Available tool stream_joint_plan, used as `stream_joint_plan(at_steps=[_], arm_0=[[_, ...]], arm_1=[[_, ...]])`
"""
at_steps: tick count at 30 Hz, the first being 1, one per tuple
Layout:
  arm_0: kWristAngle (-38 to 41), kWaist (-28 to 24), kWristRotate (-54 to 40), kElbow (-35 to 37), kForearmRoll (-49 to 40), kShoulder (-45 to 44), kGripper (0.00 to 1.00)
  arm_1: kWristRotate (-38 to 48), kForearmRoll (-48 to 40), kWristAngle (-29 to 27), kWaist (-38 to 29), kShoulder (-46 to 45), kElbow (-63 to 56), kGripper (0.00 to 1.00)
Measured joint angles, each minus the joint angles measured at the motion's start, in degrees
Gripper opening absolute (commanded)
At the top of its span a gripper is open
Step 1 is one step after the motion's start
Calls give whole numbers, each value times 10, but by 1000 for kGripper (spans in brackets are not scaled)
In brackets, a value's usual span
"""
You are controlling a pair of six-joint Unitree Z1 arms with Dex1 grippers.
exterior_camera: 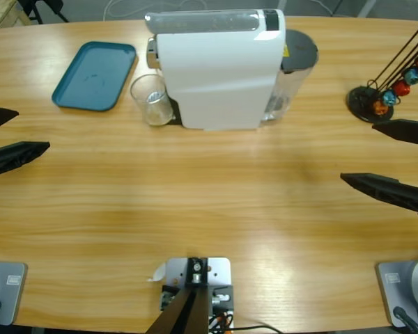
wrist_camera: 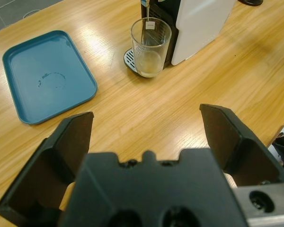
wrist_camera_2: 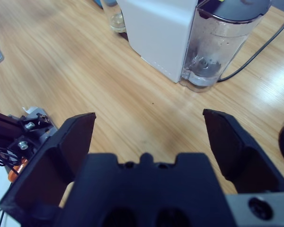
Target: Pour coffee
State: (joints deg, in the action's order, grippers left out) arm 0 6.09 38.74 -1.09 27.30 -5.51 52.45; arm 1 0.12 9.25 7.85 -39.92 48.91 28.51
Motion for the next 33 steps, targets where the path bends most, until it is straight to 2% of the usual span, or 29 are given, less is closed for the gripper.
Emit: stream_joint_plan(at_steps=[21,33], arm_0=[[9,0,1,0,0,1,1000],[9,0,1,0,0,10,1000]], arm_1=[[0,1,0,0,0,0,996],[0,35,-7,0,0,8,1000]])
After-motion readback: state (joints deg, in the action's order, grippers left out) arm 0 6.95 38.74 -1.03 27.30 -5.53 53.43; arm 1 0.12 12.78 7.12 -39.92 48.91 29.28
